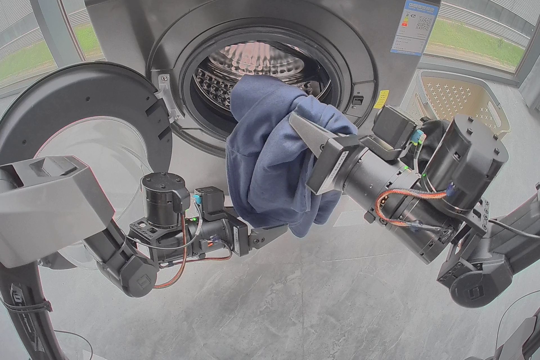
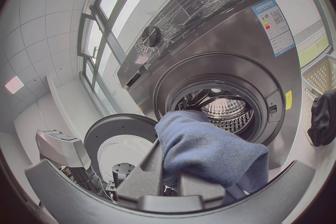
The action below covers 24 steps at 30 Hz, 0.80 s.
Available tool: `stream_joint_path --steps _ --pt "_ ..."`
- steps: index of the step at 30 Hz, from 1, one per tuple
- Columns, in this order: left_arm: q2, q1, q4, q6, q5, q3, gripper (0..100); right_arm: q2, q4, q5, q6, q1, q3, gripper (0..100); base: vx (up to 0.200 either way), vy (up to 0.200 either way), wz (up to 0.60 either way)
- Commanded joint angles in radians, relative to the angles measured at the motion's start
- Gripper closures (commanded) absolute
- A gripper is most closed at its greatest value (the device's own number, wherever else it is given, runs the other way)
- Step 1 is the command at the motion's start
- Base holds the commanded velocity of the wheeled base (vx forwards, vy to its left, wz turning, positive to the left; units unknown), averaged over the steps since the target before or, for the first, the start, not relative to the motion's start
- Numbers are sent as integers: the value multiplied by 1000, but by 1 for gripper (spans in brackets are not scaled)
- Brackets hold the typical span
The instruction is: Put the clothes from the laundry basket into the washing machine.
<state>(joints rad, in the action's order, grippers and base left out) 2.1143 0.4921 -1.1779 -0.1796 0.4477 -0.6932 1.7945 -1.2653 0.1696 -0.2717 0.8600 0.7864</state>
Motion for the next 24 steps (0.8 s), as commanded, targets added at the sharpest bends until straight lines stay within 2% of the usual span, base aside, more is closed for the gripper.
stream_joint_path --steps 1,2,8,16,24 --pt "24 6 -14 -3 -1 -6 0 -1 0 1 0 1 -3 100 0 0 0" --pt "24 6 -14 -3 -1 -6 100 -1 0 1 0 1 -3 100 0 0 0" --pt "13 16 -32 -8 -1 8 100 0 -2 2 0 1 -3 100 0 0 0" --pt "-48 36 -94 -6 -12 93 100 0 -2 1 0 -1 -13 100 0 0 0" --pt "-277 118 -206 -3 -27 342 100 20 1 -5 0 -9 -29 100 0 0 0"
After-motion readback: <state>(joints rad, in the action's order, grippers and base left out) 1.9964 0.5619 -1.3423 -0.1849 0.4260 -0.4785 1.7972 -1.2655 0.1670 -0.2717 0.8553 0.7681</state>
